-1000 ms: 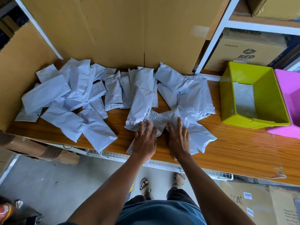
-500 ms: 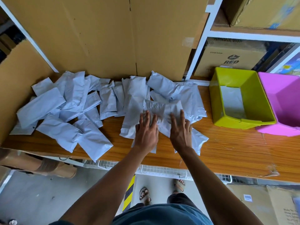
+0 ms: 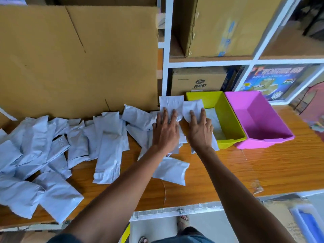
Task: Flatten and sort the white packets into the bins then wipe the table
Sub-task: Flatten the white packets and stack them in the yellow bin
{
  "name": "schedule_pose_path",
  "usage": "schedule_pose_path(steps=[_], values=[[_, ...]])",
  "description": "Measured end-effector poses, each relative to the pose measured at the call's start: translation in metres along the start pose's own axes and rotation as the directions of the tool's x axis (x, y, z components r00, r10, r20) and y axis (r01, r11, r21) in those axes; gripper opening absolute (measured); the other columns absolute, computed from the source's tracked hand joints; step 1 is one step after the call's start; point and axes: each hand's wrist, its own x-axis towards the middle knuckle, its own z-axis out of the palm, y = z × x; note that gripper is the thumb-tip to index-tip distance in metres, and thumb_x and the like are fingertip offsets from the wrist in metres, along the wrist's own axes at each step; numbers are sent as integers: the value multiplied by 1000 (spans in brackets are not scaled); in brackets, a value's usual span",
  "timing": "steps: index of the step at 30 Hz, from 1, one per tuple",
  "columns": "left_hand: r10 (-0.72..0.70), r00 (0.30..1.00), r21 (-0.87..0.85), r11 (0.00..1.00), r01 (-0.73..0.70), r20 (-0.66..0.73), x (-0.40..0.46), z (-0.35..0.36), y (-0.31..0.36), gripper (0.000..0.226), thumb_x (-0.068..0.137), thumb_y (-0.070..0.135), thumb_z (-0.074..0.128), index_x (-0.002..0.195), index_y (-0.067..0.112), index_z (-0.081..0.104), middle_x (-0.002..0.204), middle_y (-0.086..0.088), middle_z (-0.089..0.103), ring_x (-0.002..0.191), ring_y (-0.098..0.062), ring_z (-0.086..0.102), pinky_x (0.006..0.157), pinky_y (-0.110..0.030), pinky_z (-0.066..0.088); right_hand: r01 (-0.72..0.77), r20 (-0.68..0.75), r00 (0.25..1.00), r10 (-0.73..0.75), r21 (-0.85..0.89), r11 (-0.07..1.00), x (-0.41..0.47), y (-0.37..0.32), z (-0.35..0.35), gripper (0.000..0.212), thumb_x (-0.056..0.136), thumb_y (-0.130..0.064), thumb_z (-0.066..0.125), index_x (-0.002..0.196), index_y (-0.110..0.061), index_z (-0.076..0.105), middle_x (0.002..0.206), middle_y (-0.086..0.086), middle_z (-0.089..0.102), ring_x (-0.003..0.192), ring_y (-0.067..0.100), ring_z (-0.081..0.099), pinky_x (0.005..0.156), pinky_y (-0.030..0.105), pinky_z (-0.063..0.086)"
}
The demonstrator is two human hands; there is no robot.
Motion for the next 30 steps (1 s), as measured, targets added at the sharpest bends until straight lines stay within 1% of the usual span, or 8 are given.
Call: schedule_pose_path(steps=[2, 3, 5, 7, 14, 20, 26, 30], values=[[3, 1000, -5, 1000, -3, -3, 18, 4, 22, 71, 101, 47, 9, 166, 26, 26, 174, -14, 18, 160, -39, 16, 114, -62, 35, -36, 19, 999, 36, -6, 999, 16, 18, -9, 61, 102, -46, 30, 156, -20, 41, 166, 27, 22, 120, 49, 46, 96, 56, 40], [9, 1000, -5, 1000, -9, -5, 27, 7, 33, 71, 100, 47, 9, 166, 26, 27, 174, -15, 19, 160, -39, 16, 114, -62, 35, -46, 30, 998, 46, -13, 999, 25, 29, -10, 61, 100, -41, 29, 157, -20, 39, 166, 27, 20, 120, 49, 45, 97, 56, 39], [15, 1000, -1, 1000, -15, -4, 46, 16, 52, 68, 102, 47, 12, 166, 27, 27, 173, -15, 20, 159, -39, 18, 114, -61, 36, -65, 37, 997, 66, -30, 997, 44, 52, -7, 59, 100, -23, 43, 158, -20, 37, 167, 26, 17, 120, 49, 44, 99, 55, 37], [11, 1000, 9, 1000, -11, -2, 62, 27, 64, 61, 108, 43, 22, 166, 27, 26, 174, -16, 19, 159, -39, 19, 115, -59, 35, -92, 82, 992, 96, -43, 995, 60, 72, 2, 63, 98, -17, 47, 160, -22, 33, 168, 25, 13, 122, 47, 42, 101, 54, 36], [-73, 996, 27, 997, 72, 51, 113, 65, 89, 58, 112, 41, 26, 168, 30, 17, 176, -13, 6, 161, -37, 11, 121, -57, 28, -107, 280, 950, 134, -111, 988, 110, 113, 45, 67, 101, -23, 44, 163, -24, 20, 170, 22, 5, 134, 45, 35, 109, 49, 31], [-133, 989, 65, 990, 129, 69, 141, 87, 90, 59, 112, 43, 27, 168, 31, 14, 176, -12, 3, 161, -36, 9, 121, -59, 28, -40, 391, 914, 107, -176, 984, 137, 142, 84, 68, 101, -23, 47, 163, -24, 19, 170, 21, 3, 139, 42, 32, 110, 48, 35], [-168, 981, 88, 983, 159, 100, 149, 101, 84, 59, 112, 44, 28, 168, 30, 15, 176, -14, 8, 162, -36, 8, 122, -59, 27, 13, 568, 810, 147, -269, 963, 145, 157, 112, 73, 109, -51, 30, 166, -17, 0, 172, 20, -4, 154, 40, 13, 118, 49, 23], [-183, 979, 90, 980, 175, 89, 152, 101, 87, 58, 112, 44, 29, 168, 29, 17, 175, -15, 10, 162, -35, 10, 121, -59, 28, 19, 536, 842, 66, -150, 988, 152, 154, 112, 73, 109, -53, 23, 165, -15, -5, 172, 17, -15, 159, 37, -9, 126, 53, 9]])
